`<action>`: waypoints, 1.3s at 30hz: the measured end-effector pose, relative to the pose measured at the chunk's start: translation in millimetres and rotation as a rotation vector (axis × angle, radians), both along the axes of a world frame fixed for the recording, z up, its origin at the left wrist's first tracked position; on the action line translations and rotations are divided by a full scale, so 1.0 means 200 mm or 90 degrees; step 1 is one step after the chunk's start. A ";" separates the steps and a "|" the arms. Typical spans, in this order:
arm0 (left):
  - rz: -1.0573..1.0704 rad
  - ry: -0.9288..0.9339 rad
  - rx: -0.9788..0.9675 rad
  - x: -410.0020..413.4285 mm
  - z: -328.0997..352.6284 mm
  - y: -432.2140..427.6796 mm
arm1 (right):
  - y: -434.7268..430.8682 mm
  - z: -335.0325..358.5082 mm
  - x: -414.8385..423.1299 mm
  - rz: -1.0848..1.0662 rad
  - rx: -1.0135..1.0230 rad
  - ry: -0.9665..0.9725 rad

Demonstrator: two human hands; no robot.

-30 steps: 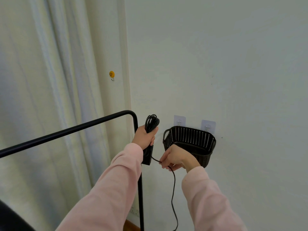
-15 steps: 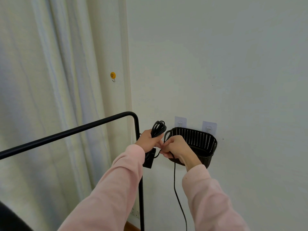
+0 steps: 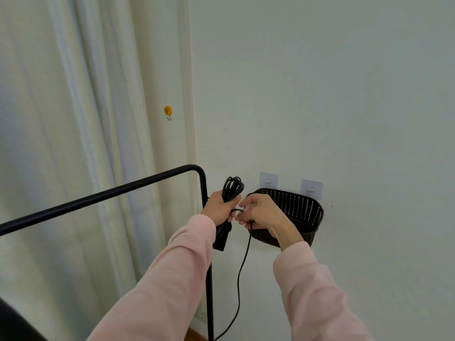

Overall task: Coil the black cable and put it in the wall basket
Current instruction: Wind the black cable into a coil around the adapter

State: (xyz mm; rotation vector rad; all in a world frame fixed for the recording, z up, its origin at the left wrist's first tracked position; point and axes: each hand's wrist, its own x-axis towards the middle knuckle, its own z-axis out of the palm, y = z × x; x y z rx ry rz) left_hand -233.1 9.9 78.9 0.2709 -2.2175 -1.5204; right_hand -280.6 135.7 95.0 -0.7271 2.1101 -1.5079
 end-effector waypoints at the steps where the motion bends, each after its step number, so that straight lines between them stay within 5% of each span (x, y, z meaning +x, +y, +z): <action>1: 0.009 0.004 0.016 0.00 0.00 -0.01 | 0.01 -0.01 0.00 -0.008 0.039 0.027; 6: 0.014 0.016 0.066 -0.01 -0.02 -0.02 | 0.02 -0.05 -0.03 -0.062 0.125 0.064; 17: -0.007 0.019 0.105 -0.01 -0.01 -0.02 | 0.00 -0.03 -0.02 -0.149 -0.146 -0.027; 25: -0.041 -0.005 0.015 0.01 0.00 -0.01 | -0.03 0.02 -0.03 -0.152 -0.211 -0.046; 39: -0.111 -0.031 0.055 0.03 0.01 -0.04 | -0.06 0.04 -0.03 -0.154 -0.333 -0.127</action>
